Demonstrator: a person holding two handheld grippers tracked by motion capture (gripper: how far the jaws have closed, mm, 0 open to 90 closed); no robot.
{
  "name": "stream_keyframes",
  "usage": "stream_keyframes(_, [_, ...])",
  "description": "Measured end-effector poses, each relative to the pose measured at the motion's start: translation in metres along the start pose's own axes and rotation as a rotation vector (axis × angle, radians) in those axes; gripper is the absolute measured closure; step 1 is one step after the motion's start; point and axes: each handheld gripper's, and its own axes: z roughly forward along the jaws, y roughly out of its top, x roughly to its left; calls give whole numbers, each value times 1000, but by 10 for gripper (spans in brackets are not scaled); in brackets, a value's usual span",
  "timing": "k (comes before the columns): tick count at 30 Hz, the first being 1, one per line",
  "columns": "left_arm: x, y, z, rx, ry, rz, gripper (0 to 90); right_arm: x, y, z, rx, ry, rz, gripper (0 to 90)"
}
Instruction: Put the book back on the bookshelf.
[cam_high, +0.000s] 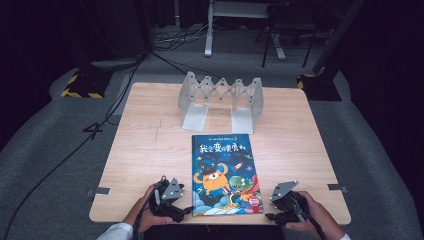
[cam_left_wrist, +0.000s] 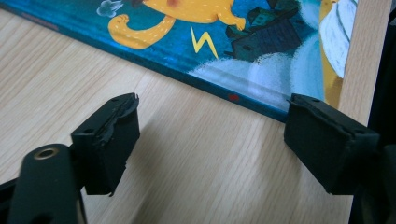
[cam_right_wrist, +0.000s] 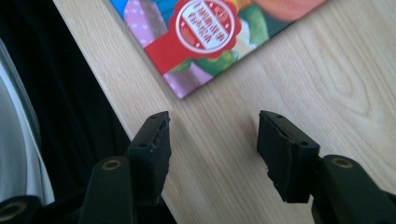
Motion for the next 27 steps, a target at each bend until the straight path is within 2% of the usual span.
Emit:
stream_keyframes(1, [0,0,0,0,0,0,173,0,0,0,0,0,0,454])
stream_keyframes(4, [3,1,1,1,-6,13,170,-1,6,-1,60,6,-11,500])
stream_keyframes(8, [4,1,1,0,14,-10,170,1,20,2,117,11,-29,634])
stream_keyframes(10, [4,0,0,-1,18,-14,170,1,22,2,123,13,-32,634])
stream_keyframes(12, [8,-2,-2,0,13,-8,170,3,28,3,164,14,-39,667])
stream_keyframes(14, [11,-4,-4,-2,18,-17,170,6,30,4,160,18,-57,712])
stream_keyframes(20, [13,-3,-3,3,23,-27,170,9,34,5,153,23,-60,723])
stream_keyframes(23, [14,-1,-2,5,25,-23,171,9,31,5,111,28,-53,727])
stream_keyframes(25, [15,0,-2,9,25,-24,178,15,27,6,49,14,-37,736])
stream_keyframes(27, [16,-1,-2,5,25,-24,182,16,25,6,28,11,-28,736])
